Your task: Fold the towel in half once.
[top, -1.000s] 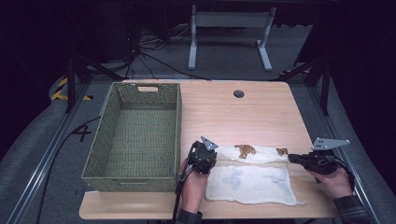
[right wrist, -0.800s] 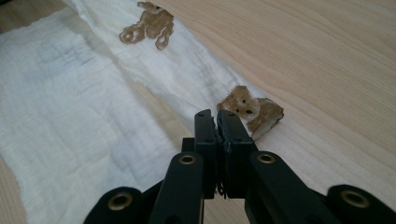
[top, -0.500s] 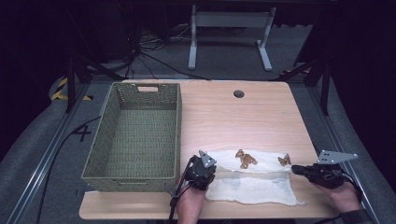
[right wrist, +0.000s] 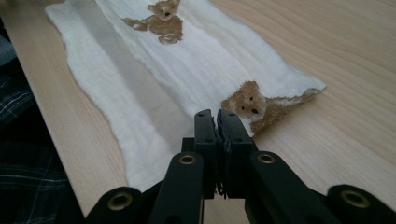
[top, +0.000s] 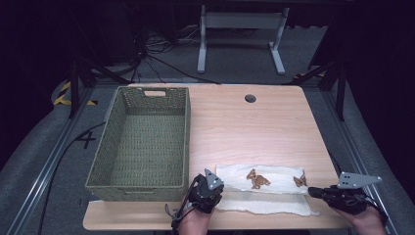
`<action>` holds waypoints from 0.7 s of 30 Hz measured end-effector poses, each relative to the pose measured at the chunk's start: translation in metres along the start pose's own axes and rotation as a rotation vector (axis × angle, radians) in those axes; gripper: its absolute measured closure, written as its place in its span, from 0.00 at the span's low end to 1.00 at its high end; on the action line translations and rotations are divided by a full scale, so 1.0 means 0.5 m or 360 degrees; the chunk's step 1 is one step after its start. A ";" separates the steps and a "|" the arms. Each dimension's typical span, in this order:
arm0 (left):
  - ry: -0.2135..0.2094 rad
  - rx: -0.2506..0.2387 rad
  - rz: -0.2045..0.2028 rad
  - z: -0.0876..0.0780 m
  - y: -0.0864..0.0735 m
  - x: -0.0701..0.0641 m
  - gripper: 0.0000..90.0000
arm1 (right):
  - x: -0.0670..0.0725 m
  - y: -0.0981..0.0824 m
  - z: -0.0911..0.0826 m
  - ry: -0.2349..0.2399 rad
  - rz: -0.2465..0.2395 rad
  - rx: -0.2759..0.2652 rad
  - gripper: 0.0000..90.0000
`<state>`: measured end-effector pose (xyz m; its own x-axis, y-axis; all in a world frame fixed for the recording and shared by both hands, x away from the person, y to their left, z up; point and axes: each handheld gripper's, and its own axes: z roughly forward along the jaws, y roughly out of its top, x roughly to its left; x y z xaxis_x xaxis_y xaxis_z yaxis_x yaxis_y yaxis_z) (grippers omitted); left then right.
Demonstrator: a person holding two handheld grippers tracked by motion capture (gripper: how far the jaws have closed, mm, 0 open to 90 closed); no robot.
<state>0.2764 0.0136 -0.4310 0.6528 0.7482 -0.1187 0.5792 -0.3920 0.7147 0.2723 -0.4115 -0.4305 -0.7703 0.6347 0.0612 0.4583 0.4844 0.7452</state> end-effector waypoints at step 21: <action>-0.0125 0.0087 0.0020 -0.016 -0.049 -0.005 0.91 | 0.050 -0.036 -0.003 0.0111 -0.0069 0.0108 0.90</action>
<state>0.2567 0.0254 -0.4428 0.6950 0.6998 -0.1651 0.5952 -0.4311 0.6781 0.2440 -0.4055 -0.4413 -0.8179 0.5701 0.0777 0.4512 0.5517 0.7015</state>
